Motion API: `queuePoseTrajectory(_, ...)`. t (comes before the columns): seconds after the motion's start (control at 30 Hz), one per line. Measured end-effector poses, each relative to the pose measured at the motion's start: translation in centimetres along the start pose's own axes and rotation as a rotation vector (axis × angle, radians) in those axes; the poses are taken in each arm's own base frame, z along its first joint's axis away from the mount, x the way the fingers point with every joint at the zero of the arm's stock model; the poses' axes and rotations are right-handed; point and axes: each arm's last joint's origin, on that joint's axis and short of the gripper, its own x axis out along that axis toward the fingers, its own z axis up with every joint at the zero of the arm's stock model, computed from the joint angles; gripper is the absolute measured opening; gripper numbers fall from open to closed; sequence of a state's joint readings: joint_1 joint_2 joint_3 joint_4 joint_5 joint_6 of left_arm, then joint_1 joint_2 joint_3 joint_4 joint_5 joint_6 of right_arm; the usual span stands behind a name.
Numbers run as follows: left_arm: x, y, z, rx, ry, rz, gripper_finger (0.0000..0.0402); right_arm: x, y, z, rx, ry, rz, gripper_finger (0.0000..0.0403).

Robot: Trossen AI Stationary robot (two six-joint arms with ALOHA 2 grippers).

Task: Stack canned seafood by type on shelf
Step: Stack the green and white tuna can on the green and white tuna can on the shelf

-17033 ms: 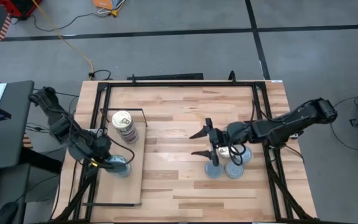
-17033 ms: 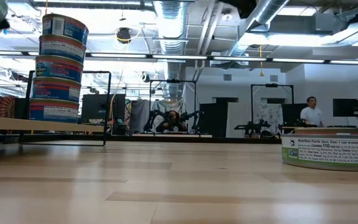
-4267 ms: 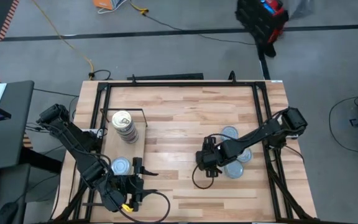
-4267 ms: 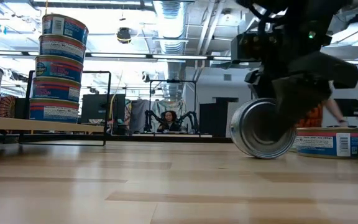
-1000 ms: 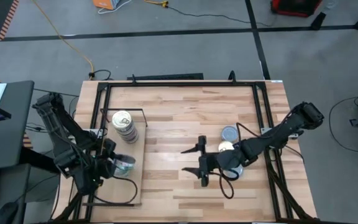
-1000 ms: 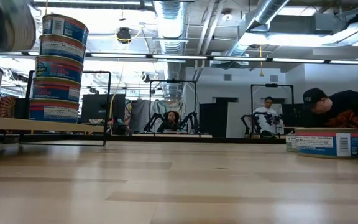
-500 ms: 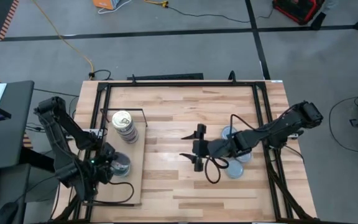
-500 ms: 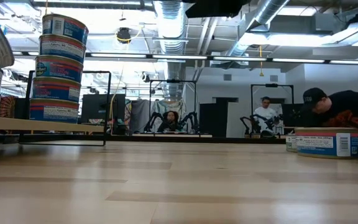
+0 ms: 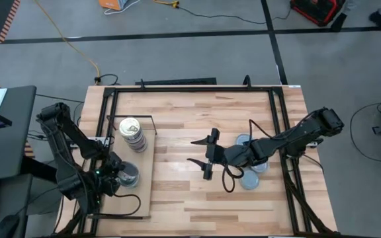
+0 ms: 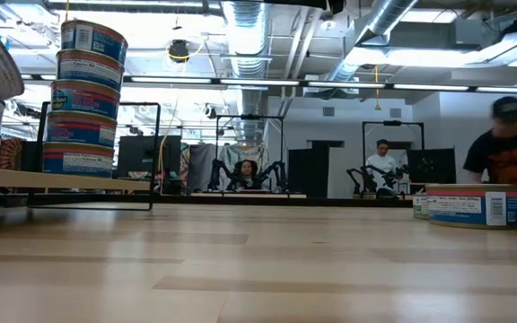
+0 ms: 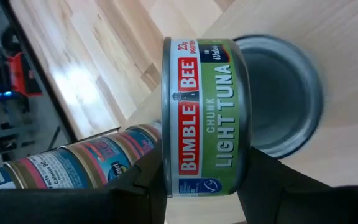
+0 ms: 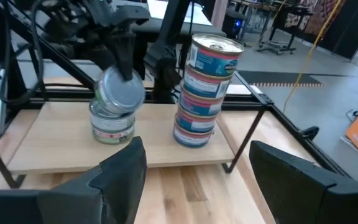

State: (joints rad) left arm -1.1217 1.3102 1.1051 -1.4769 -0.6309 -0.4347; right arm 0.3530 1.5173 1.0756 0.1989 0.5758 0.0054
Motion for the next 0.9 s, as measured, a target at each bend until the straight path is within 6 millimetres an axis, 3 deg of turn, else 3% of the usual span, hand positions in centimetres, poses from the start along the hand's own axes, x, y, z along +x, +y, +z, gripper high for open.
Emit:
queuePoseTrajectory(0.4, 1.1, -0.8, -0.4, -0.036, 0.028, -0.01, 0.0154, -0.3, 0.8, 0.3, 0.06, -0.04, 0.024, 0.031)
queuePoseTrajectory(0.9, 1.2, -0.9, 0.0, -0.102, 0.054, -0.133, 0.0284, -0.2, 0.8, 0.4, 0.067, -0.049, 0.023, 0.031)
